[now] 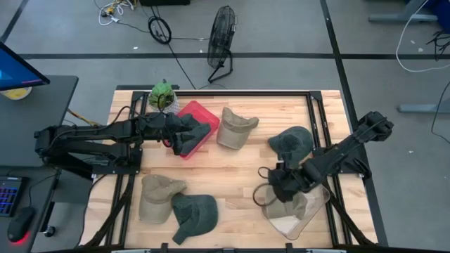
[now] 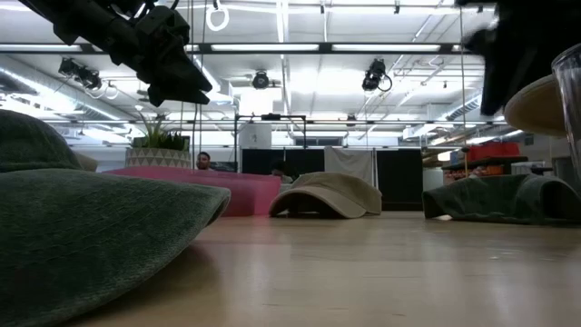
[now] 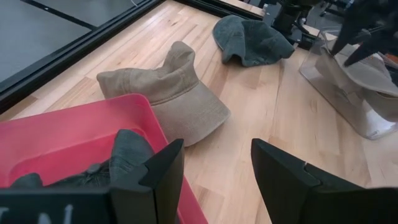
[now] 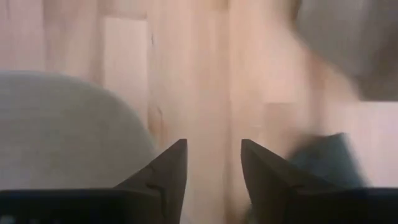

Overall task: Pick & Place hat
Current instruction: Put the middle right gray cap into the transparent bin

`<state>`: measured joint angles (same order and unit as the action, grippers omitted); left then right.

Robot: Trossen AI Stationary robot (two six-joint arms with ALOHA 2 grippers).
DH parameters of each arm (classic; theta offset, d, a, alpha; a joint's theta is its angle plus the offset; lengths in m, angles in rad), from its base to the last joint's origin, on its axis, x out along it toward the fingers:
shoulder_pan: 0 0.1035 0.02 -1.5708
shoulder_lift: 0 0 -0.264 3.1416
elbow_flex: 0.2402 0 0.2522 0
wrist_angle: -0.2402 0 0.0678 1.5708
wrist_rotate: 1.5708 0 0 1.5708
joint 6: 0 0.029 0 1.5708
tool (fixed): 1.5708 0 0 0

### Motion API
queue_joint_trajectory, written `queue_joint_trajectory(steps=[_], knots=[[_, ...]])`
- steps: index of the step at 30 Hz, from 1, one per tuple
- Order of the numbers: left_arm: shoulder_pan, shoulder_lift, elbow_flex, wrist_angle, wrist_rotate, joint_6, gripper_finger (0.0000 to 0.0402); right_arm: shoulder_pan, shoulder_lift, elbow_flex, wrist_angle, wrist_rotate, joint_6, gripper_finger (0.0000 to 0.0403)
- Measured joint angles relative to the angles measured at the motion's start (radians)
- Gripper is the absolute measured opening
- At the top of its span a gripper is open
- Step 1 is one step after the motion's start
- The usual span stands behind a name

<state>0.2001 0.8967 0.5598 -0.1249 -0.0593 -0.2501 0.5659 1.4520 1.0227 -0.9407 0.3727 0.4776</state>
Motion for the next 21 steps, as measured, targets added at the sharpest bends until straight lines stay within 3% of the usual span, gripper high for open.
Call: queue_joint_trajectory(steps=[5, 10, 15, 21], knots=[[0.0, 0.0, 0.0, 0.0, 0.0, 0.0, 0.019, -0.066, 0.001, -0.086, 0.139, -0.126, -0.154, 0.0115], [0.0, 0.0, 0.0, 0.0, 0.0, 0.023, 0.019, -0.084, -0.002, -0.065, 0.107, -0.204, -0.292, 0.0069], [0.0, 0.0, 0.0, 0.0, 0.0, 0.053, 0.019, -0.084, -0.003, -0.011, 0.036, -0.36, -0.347, 0.001], [0.0, 0.0, 0.0, 0.0, 0.0, 0.063, 0.019, -0.072, -0.003, 0.046, -0.003, -0.434, -0.303, 0.0011]])
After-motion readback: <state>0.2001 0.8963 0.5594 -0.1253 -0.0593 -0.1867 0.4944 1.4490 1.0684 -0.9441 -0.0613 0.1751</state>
